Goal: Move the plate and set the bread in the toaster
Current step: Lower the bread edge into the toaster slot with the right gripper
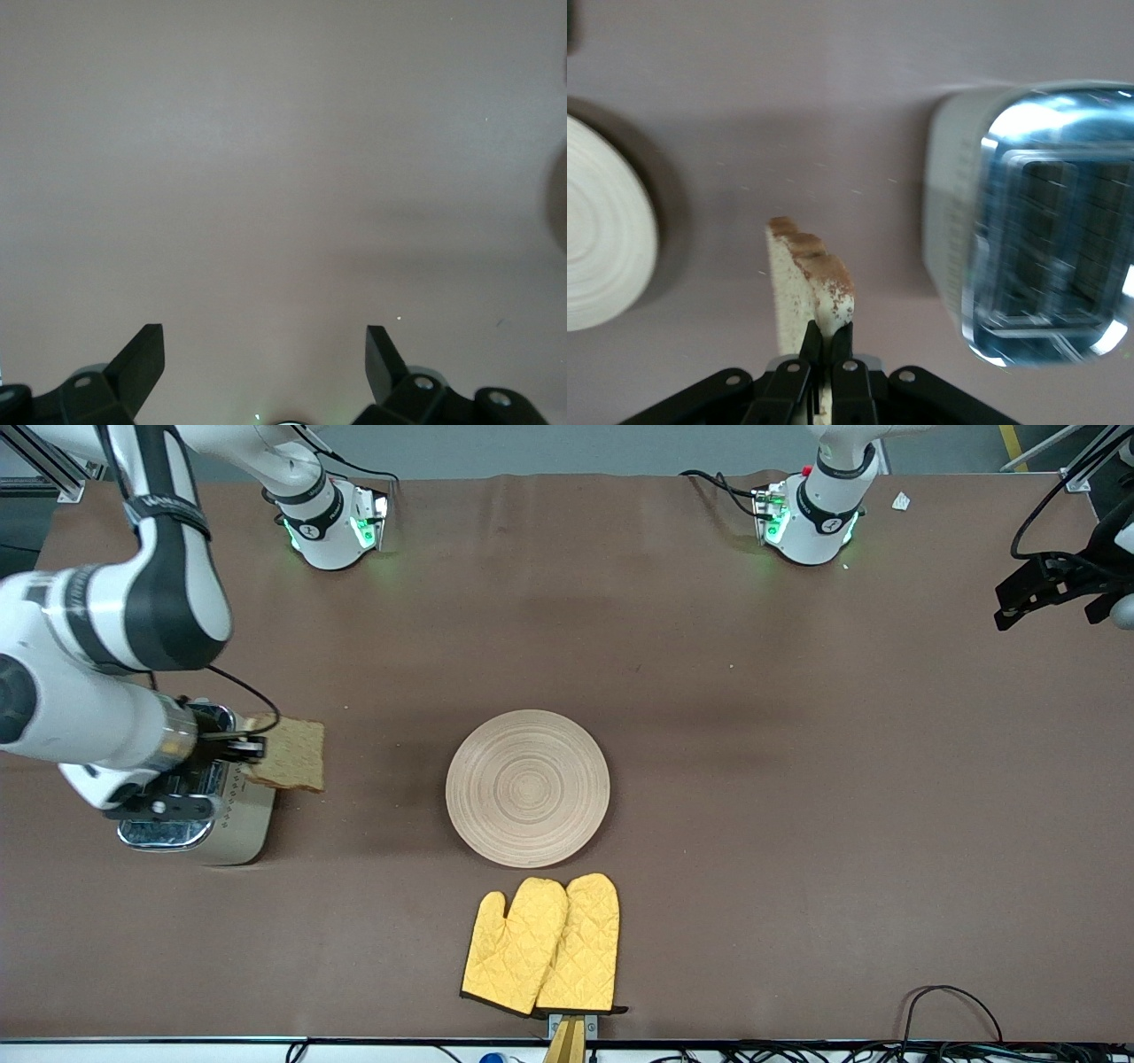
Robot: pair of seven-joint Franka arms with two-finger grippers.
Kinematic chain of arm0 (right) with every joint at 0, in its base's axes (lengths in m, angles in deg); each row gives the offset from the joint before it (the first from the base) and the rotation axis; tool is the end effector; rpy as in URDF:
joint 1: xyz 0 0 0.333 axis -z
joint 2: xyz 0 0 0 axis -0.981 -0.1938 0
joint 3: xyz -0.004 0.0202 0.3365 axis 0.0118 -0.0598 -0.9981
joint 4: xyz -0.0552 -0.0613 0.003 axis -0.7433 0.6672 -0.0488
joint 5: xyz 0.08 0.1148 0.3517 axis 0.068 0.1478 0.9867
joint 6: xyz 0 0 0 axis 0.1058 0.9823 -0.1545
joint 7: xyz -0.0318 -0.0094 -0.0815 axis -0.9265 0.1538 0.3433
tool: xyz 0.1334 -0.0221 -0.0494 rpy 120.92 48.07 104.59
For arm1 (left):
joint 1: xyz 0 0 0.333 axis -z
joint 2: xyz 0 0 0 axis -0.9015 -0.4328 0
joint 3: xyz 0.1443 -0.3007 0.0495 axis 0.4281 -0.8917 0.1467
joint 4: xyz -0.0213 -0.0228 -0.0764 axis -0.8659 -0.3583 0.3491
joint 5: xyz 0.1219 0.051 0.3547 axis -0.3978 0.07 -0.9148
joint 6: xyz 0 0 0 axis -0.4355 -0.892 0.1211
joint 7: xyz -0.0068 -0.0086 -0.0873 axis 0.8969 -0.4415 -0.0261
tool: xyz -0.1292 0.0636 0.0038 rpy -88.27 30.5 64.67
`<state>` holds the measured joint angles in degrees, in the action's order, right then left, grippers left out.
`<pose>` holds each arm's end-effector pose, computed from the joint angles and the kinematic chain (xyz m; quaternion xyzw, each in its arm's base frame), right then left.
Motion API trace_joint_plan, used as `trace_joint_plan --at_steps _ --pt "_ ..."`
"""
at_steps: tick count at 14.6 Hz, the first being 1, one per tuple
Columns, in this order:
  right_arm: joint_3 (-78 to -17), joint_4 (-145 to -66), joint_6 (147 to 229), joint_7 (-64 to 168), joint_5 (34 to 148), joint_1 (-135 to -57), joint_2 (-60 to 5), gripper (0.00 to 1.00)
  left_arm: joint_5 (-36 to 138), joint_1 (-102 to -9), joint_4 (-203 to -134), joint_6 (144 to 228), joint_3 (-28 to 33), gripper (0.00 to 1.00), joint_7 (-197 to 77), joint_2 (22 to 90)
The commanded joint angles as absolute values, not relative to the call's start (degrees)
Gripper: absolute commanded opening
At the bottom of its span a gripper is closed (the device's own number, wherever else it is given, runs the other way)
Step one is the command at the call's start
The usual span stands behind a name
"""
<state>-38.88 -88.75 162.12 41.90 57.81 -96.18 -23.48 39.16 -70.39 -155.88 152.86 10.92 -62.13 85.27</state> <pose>0.6221 0.0635 0.4719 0.9945 -0.0182 -0.1017 0.0190 0.5074 -0.0278 0.6539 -0.9994 -0.0084 -0.0062 0.0328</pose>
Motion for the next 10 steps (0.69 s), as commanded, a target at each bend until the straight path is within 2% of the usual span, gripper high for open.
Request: trace_joint_plan --at_steps 1,10 --pt "-34.8 -87.1 160.2 41.7 55.5 -96.4 -23.6 0.0 40.3 -70.4 -156.0 152.8 11.3 1.0 -62.8 85.9" --pt "-34.0 -87.3 162.4 41.9 40.8 -95.4 -23.8 0.0 40.4 -70.4 -155.9 153.0 11.3 1.0 -62.8 85.8"
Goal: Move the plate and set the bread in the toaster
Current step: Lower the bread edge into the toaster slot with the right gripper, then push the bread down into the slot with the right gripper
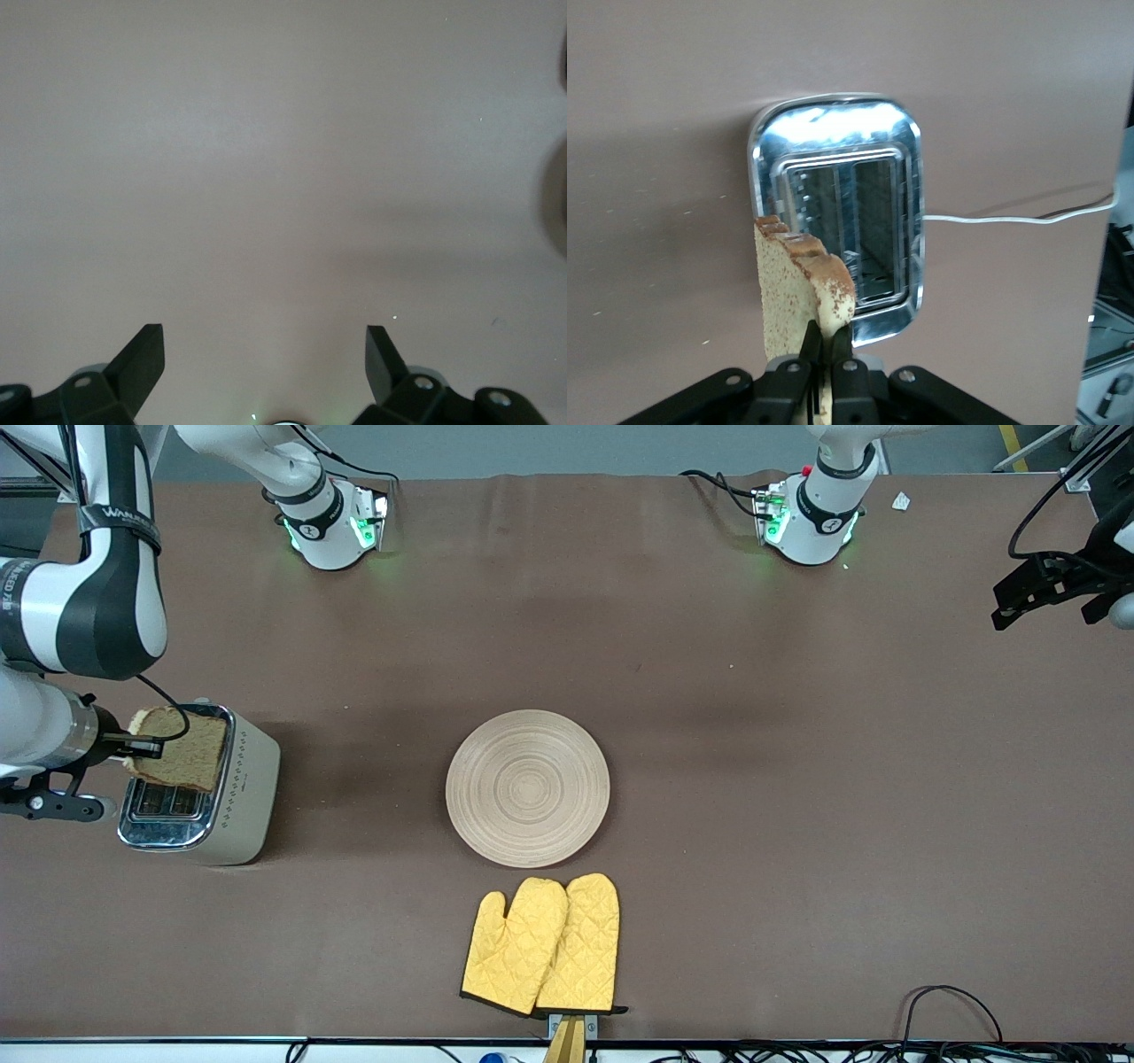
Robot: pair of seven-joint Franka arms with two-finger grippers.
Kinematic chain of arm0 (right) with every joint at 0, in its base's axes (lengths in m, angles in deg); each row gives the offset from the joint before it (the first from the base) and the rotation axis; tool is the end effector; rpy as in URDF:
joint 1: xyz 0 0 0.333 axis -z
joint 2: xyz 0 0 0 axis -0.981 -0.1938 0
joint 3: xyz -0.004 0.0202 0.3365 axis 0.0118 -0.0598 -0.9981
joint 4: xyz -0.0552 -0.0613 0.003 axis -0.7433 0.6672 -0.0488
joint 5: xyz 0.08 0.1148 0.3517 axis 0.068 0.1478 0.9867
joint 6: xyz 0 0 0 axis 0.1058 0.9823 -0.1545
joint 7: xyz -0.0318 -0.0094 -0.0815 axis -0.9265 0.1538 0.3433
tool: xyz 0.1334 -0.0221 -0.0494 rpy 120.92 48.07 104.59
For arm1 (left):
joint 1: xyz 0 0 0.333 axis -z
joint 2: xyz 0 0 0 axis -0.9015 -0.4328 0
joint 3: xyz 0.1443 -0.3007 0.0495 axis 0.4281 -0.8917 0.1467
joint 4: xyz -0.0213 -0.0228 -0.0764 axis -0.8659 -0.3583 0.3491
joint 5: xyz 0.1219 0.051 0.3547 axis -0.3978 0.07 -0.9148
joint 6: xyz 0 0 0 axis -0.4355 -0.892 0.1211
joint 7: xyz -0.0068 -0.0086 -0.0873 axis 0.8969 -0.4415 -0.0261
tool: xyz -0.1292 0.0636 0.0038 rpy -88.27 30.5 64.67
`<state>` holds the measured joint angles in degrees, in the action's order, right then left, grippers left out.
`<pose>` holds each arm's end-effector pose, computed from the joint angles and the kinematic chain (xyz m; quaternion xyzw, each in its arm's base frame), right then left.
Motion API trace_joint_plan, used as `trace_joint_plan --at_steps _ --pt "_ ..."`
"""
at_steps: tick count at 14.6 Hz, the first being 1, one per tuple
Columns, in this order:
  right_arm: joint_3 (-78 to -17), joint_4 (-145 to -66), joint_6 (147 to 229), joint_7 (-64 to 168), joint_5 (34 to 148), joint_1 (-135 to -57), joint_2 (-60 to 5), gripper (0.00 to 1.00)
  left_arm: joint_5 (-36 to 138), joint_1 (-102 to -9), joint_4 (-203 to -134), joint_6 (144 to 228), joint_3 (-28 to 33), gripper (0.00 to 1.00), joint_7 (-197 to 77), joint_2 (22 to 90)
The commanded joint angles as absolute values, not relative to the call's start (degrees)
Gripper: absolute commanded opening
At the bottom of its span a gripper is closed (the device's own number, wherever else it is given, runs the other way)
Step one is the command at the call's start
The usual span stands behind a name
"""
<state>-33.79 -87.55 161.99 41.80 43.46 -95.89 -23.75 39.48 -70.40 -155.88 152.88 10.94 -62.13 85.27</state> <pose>0.6271 -0.0221 0.4889 0.9829 -0.0531 -0.0863 0.1536 0.5074 -0.0283 0.6539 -0.9995 -0.0083 -0.0062 0.0300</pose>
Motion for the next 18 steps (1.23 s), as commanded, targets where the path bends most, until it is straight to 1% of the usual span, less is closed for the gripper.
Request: trace_joint_plan --at_steps 1,9,18 --pt "-34.1 -87.2 162.4 42.2 40.4 -94.7 -23.8 0.0 40.4 -70.4 -155.9 153.0 11.3 1.0 -62.8 85.8" --pt "-34.1 -87.7 166.6 44.6 39.7 -92.4 -25.0 0.0 40.4 -70.4 -155.9 153.0 11.3 1.0 -62.8 85.9" --pt "-34.4 -87.9 166.7 45.0 38.1 -93.5 -28.5 0.01 40.5 -70.4 -155.9 153.0 11.3 1.0 -62.8 86.0"
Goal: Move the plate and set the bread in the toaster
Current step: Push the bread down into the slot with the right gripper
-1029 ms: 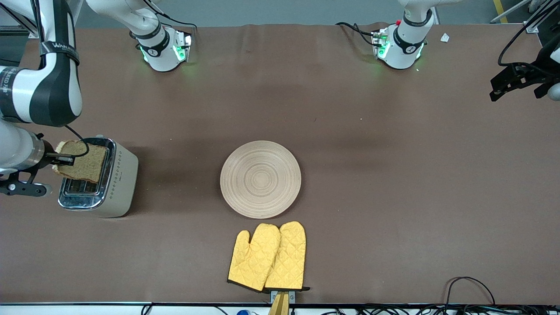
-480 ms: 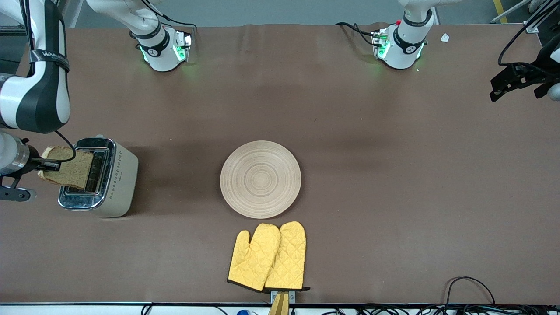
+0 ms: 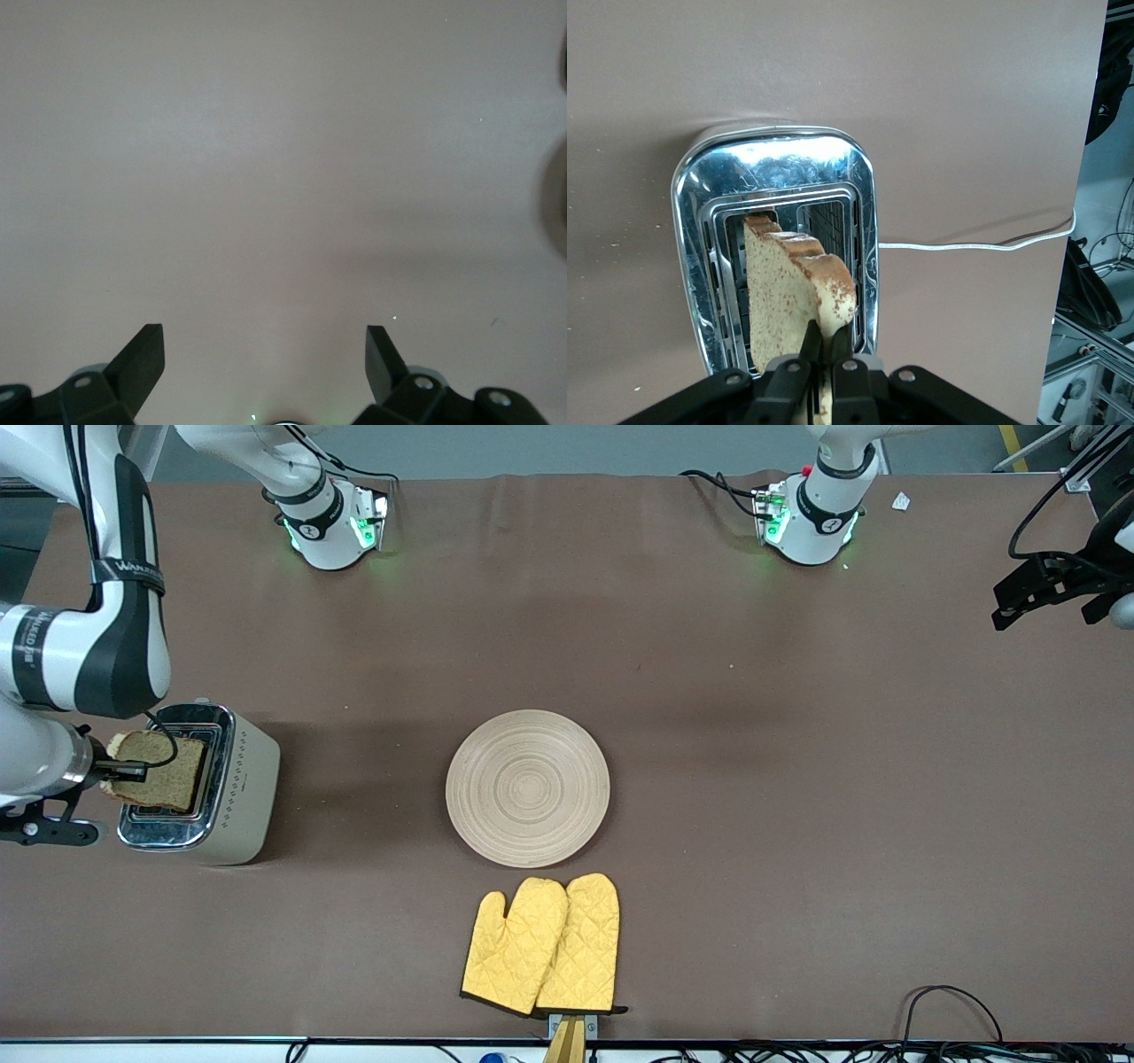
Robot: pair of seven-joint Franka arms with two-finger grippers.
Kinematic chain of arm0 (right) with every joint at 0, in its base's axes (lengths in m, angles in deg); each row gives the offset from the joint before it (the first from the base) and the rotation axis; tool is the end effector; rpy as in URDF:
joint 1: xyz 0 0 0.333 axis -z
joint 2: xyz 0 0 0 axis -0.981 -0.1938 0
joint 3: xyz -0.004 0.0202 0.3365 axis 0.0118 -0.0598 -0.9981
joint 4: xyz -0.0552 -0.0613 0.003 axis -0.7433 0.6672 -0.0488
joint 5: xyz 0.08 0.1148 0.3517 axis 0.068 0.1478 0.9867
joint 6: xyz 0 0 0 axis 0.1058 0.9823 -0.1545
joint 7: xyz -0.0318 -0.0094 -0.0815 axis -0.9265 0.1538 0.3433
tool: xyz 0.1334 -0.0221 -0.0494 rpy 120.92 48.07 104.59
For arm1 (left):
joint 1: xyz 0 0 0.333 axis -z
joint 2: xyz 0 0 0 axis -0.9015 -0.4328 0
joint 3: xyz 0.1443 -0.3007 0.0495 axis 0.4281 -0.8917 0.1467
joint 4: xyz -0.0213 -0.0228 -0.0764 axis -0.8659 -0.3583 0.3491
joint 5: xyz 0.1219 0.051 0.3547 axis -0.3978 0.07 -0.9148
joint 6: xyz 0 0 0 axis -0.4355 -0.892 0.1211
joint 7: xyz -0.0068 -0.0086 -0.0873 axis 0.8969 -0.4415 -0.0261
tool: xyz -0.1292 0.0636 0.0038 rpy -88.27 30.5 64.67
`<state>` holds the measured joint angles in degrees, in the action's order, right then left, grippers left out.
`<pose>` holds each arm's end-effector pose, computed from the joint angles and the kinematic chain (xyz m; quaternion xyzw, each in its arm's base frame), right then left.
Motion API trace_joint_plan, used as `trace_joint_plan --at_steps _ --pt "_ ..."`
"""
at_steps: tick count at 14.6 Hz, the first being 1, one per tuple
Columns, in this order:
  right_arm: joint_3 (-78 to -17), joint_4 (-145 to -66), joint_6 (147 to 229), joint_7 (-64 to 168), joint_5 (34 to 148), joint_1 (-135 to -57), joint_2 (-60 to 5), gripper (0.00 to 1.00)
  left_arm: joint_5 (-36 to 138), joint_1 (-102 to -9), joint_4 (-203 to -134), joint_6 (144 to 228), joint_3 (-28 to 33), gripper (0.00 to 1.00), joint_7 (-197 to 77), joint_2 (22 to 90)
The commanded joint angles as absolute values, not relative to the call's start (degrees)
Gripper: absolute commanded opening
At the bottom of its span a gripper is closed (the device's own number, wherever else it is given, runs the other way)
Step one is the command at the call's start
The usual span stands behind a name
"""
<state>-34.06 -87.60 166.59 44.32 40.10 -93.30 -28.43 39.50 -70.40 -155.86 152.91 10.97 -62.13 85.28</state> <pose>0.6489 -0.0515 0.4460 0.9769 -0.0352 -0.0924 0.1893 0.5074 -0.0281 0.6542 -0.9995 -0.0086 -0.0067 0.0298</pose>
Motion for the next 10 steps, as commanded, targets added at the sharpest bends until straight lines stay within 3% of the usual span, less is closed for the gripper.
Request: trace_joint_plan --at_steps 1,3,4,7,8,10 --pt "-34.5 -88.3 166.8 45.0 38.0 -93.6 -28.8 0.01 40.5 -70.4 -156.0 153.0 11.3 1.0 -62.8 86.0" --pt "-34.5 -88.5 167.5 44.9 38.1 -93.7 -29.2 0.02 40.5 -70.4 -155.9 153.0 11.3 1.0 -62.8 86.0" --pt "-34.5 -88.6 167.6 44.8 38.2 -93.6 -30.0 0.09 40.5 -70.4 -156.0 153.0 11.3 1.0 -62.8 86.0" --pt "-34.7 -88.6 167.9 44.8 41.3 -92.9 -32.2 0.91 40.5 -70.4 -156.0 153.0 11.3 1.0 -62.8 86.0" --pt "-34.7 -88.6 167.9 44.9 43.6 -92.6 -32.2 1.0 40.4 -70.4 -156.0 153.0 11.3 1.0 -62.8 86.0" --pt "-34.6 -87.6 167.8 44.5 47.2 -92.4 -31.6 1.0 40.5 -70.4 -156.0 153.0 11.3 1.0 -62.8 86.0"
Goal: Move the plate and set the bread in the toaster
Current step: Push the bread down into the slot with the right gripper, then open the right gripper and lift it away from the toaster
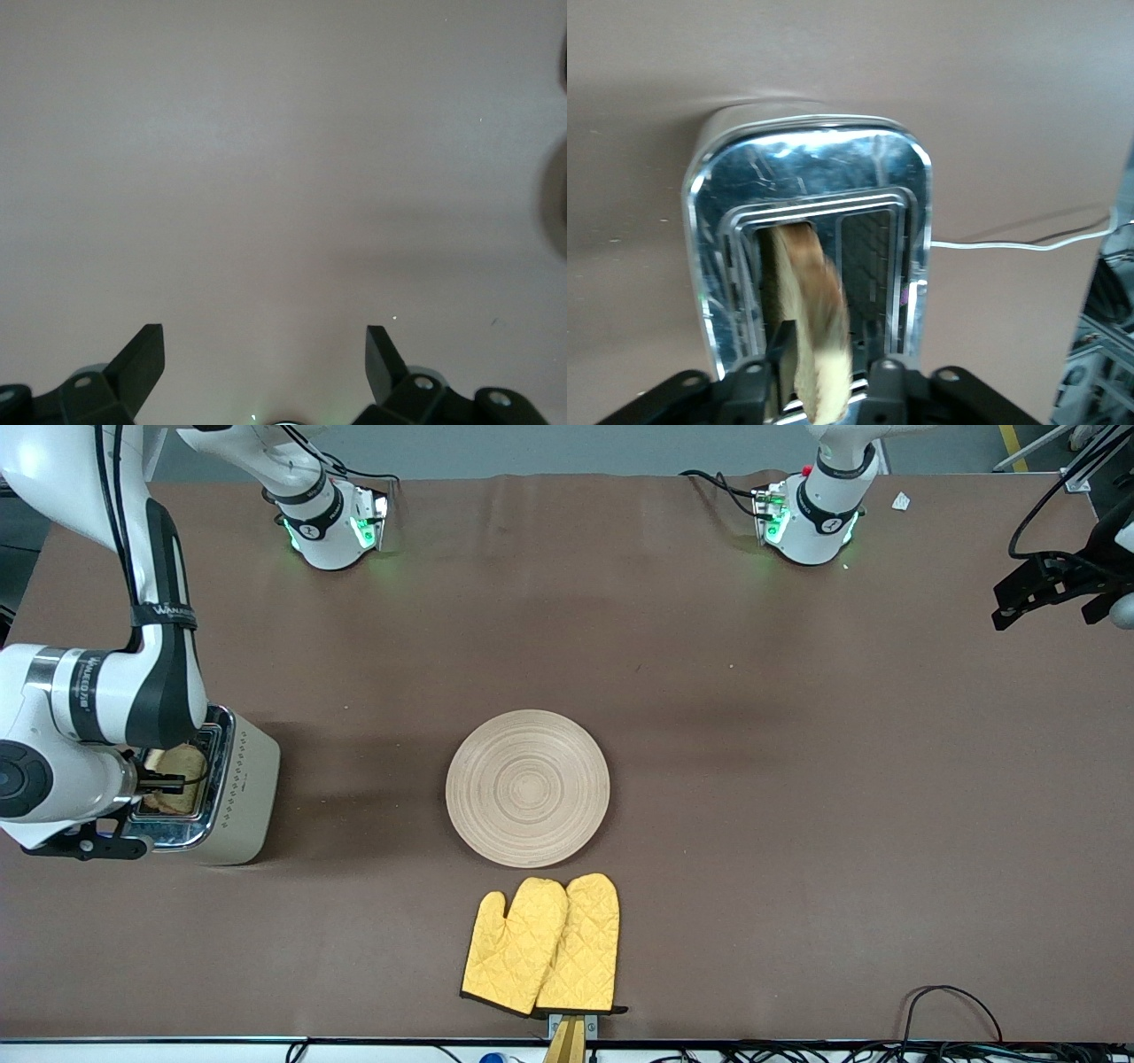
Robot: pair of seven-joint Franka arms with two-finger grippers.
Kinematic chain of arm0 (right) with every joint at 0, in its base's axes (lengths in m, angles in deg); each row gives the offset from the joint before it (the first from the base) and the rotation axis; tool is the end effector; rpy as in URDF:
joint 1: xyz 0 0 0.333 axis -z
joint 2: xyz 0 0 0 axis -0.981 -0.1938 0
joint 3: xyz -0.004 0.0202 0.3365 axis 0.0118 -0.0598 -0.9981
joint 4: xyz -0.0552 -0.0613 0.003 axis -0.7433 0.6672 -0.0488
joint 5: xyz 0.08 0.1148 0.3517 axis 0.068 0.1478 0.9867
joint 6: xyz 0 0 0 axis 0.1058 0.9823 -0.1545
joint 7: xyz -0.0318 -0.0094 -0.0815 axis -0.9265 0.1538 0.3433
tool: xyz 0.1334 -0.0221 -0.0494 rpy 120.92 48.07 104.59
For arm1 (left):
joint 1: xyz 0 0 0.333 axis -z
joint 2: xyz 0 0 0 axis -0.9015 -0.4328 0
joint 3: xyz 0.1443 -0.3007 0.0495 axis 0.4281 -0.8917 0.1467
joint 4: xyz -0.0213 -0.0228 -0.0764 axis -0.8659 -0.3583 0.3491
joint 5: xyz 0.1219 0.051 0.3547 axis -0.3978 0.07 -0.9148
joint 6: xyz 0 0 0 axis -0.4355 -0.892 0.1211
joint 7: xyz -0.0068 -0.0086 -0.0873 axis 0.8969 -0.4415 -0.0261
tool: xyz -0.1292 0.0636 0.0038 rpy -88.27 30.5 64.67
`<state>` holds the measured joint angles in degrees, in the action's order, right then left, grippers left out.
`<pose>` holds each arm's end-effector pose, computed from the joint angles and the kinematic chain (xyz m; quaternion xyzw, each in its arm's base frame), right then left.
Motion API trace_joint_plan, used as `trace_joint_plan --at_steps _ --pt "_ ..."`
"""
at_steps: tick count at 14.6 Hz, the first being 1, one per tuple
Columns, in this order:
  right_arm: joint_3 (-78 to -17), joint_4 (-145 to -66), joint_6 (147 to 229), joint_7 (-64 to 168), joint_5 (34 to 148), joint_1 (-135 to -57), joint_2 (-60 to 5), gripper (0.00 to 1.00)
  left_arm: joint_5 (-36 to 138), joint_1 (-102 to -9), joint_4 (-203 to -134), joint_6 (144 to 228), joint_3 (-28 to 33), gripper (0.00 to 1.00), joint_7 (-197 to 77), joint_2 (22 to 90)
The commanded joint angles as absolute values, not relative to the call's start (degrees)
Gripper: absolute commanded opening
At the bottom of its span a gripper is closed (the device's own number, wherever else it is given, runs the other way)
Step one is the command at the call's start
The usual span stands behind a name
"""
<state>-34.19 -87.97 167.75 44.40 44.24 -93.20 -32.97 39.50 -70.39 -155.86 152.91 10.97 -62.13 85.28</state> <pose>0.6574 -0.0404 0.3914 0.9781 -0.0337 -0.1231 0.1646 0.5074 -0.0282 0.6542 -0.9995 -0.0085 -0.0067 0.0298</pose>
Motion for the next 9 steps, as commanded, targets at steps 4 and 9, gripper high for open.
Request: trace_joint_plan --at_steps 4,9 --pt "-34.4 -81.8 167.6 44.8 54.1 -91.7 -28.2 1.0 40.5 -70.5 -156.0 153.0 11.3 1.0 -62.8 86.1" --pt "-34.9 -81.2 164.3 46.9 62.4 -89.1 -19.4 1.0 40.5 -70.5 -156.0 153.0 11.3 1.0 -62.8 86.2"
